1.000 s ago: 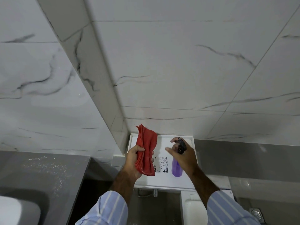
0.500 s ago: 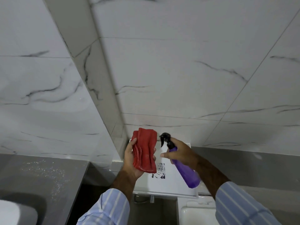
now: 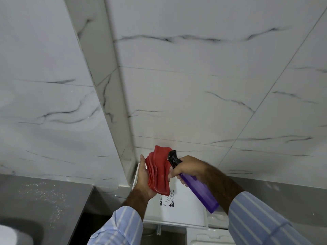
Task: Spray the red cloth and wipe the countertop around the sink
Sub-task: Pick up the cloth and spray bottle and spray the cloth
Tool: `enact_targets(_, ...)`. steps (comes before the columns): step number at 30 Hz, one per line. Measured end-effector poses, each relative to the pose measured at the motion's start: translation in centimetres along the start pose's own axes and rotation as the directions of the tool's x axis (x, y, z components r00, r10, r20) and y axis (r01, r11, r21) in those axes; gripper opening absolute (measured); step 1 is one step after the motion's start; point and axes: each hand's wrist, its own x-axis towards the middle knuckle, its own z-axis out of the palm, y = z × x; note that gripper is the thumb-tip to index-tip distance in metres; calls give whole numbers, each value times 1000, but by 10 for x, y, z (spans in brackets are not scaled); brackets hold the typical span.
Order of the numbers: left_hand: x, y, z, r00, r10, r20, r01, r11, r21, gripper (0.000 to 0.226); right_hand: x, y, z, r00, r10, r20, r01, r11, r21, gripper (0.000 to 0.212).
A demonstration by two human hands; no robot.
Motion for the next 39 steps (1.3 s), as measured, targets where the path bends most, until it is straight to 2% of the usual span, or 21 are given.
enact_targets(5,0,-2,-2,1000,19,-21,-19,1000,-16,105,4,-3,8,994,108,2,-107,992,-60,25)
enact_targets(14,-3,-1,-15,999,39,-13,-39,999,19,104,-4,-5,18,999,1,-49,-4,999,-50,25)
enact_targets(26,-15,2,-15,996,84,-19,-84,996,13,104,0,-1,24,996,-6,-86,-3,994,-108,27)
enact_targets(30,-19,1,-15,995,93,-43,-92,995,36,102,9,9,29,968,-137,-212,132,990,-38,21)
enact_targets(35,-23,-2,-29,996,74,-54,-72,997,40,100,31,33,37,851,-244,-465,277,961,4,12)
enact_targets(37,-25,-4,-40,996,73,-51,-71,997,43,97,45,50,41,831,-275,-484,336,941,43,17)
enact_targets(39,-27,-7,-51,997,63,-52,-60,997,49,93,57,69,48,830,-280,-482,379,917,120,12)
